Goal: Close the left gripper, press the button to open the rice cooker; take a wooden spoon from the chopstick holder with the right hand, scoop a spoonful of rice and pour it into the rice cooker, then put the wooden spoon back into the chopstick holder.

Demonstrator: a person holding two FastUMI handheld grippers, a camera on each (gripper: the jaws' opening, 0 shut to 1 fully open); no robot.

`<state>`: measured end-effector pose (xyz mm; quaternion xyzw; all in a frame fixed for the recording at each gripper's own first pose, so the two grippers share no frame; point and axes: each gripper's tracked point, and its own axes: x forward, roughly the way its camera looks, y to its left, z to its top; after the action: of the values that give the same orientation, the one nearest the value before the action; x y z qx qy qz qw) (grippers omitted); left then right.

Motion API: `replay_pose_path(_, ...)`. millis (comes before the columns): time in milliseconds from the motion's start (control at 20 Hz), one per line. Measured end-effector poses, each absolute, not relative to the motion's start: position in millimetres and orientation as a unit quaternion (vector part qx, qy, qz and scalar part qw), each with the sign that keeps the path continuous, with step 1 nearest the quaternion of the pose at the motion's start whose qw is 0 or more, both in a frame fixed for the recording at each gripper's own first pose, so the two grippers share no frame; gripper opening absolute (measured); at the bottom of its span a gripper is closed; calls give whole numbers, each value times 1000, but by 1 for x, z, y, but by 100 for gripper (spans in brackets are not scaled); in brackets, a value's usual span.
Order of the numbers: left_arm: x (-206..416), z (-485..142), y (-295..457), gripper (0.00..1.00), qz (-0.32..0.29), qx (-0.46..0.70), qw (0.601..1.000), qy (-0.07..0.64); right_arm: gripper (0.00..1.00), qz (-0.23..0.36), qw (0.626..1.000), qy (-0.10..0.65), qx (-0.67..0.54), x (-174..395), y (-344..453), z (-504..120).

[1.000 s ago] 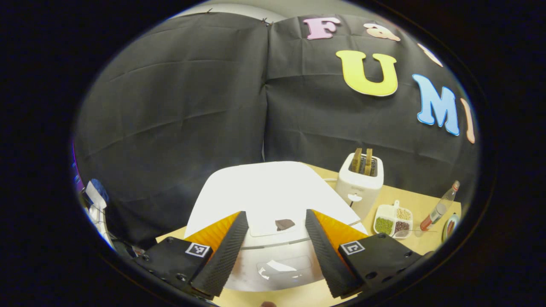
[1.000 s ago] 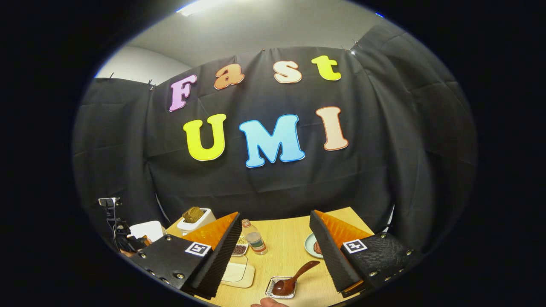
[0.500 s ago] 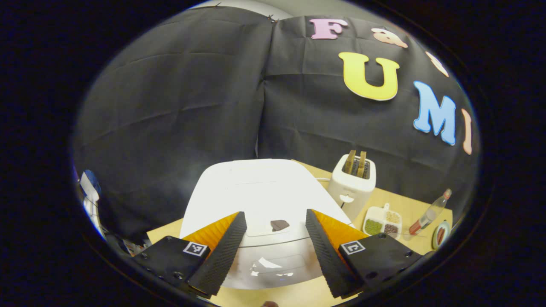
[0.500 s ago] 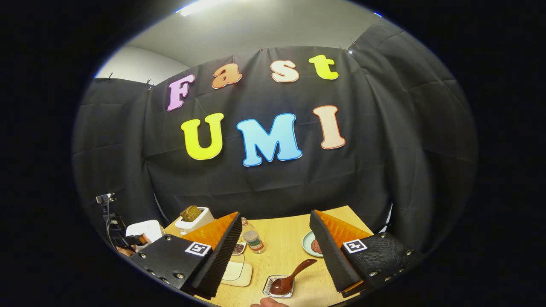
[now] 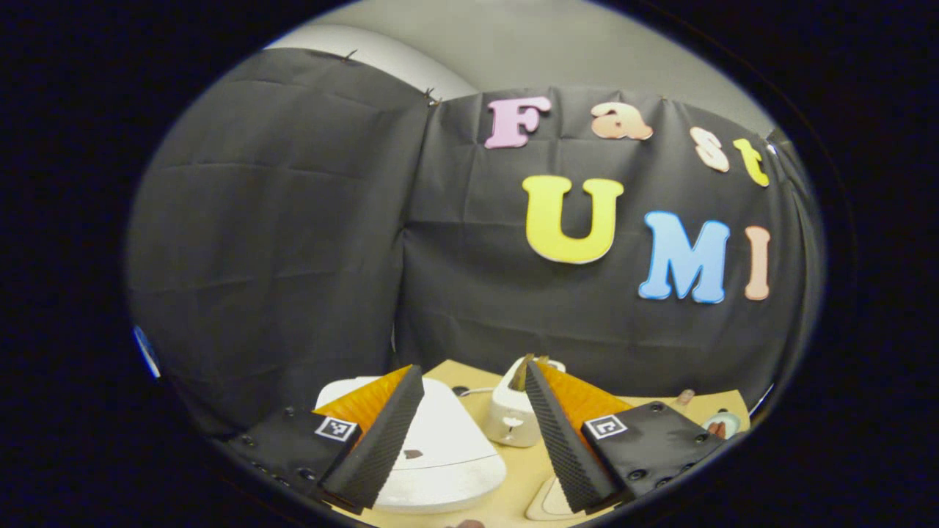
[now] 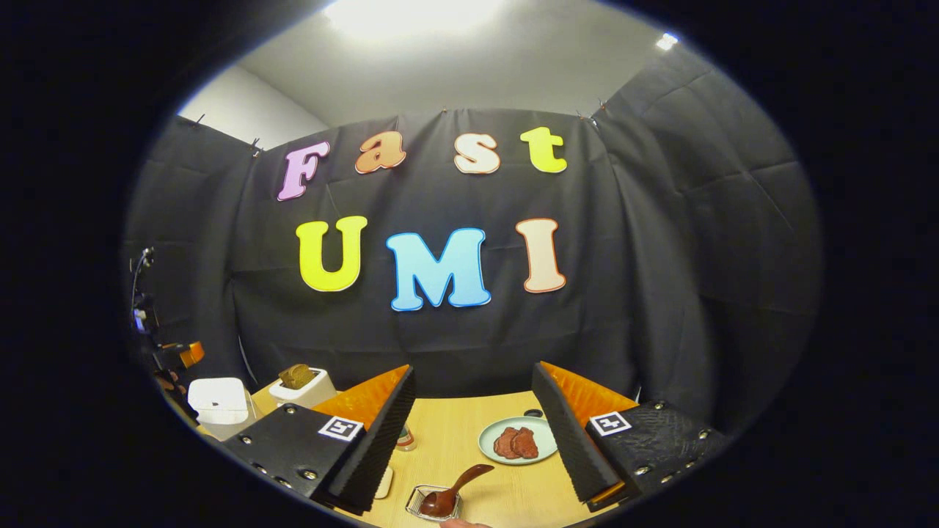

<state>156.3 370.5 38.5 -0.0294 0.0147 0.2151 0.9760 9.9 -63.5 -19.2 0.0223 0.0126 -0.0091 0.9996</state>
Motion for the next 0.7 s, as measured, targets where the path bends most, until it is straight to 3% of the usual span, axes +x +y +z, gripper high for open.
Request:
replay_pose_path(350, 138, 130, 248, 96, 115, 16, 991, -66, 96, -24, 999, -10, 36, 12, -62, 14)
replay_pose_path(700, 135, 137, 194, 97, 58, -2, 997, -59, 96, -26, 999, -33, 30, 0, -41, 35)
